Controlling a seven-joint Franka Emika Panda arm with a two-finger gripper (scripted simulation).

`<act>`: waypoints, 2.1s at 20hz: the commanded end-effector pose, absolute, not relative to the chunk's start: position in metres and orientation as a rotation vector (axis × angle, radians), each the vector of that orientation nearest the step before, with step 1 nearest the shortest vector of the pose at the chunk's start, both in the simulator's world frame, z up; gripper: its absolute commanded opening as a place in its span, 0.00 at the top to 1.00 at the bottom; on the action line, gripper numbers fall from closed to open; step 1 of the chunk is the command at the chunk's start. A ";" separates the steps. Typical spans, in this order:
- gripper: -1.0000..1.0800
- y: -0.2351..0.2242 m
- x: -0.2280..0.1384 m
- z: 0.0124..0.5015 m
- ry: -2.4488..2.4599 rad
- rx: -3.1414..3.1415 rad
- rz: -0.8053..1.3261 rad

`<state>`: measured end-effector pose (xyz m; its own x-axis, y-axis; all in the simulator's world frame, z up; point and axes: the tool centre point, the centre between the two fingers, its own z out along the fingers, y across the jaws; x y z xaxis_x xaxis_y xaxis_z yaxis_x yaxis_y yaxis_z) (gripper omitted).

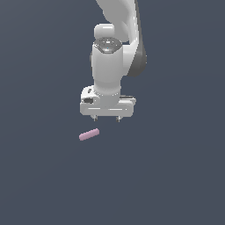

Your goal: Pick up the object and move it to a goal position.

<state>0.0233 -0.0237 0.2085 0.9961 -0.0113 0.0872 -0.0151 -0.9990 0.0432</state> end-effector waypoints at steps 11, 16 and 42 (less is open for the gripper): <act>0.04 -0.040 0.021 0.184 -0.307 3.102 0.110; 0.04 -0.054 0.019 0.163 -0.550 3.083 0.089; 0.04 -0.131 -0.008 0.068 -1.677 2.657 0.002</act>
<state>-0.0073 -0.1292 0.0700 0.4489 -0.8936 0.0004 -0.8936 -0.4489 -0.0021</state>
